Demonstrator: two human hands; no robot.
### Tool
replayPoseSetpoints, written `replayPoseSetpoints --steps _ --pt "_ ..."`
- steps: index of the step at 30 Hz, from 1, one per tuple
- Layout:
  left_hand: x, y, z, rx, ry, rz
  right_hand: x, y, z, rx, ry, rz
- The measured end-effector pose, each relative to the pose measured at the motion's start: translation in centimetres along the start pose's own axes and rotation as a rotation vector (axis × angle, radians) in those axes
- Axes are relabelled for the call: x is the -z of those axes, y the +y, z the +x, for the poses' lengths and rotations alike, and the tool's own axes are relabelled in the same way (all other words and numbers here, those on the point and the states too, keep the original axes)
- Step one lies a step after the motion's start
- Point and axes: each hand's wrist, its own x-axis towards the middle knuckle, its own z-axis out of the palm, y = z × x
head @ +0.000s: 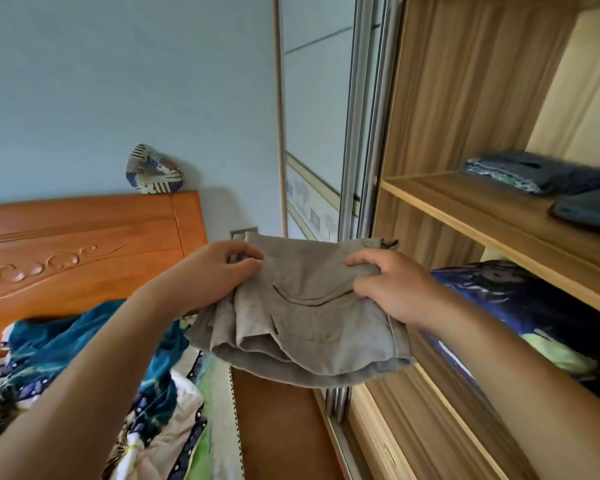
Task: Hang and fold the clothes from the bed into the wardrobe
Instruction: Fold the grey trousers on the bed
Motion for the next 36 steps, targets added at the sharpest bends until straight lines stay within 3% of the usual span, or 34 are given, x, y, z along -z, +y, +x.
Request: replayPoseSetpoints --steps 9,22,28,36 --pt "0.9 8.1 6.8 -0.189 -0.04 -0.18 8.8 -2.7 0.4 -0.037 0.226 -0.001" --pt "-6.7 17.7 27.8 -0.533 -0.431 -0.257 17.5 3.5 6.8 -0.331 0.688 -0.046" --pt "-11.1 21.9 34.6 -0.58 -0.656 -0.328 19.4 6.3 8.8 -0.446 0.872 -0.006" --pt "-16.4 29.3 41.1 -0.624 -0.678 -0.381 24.9 9.5 11.2 -0.461 1.085 0.139"
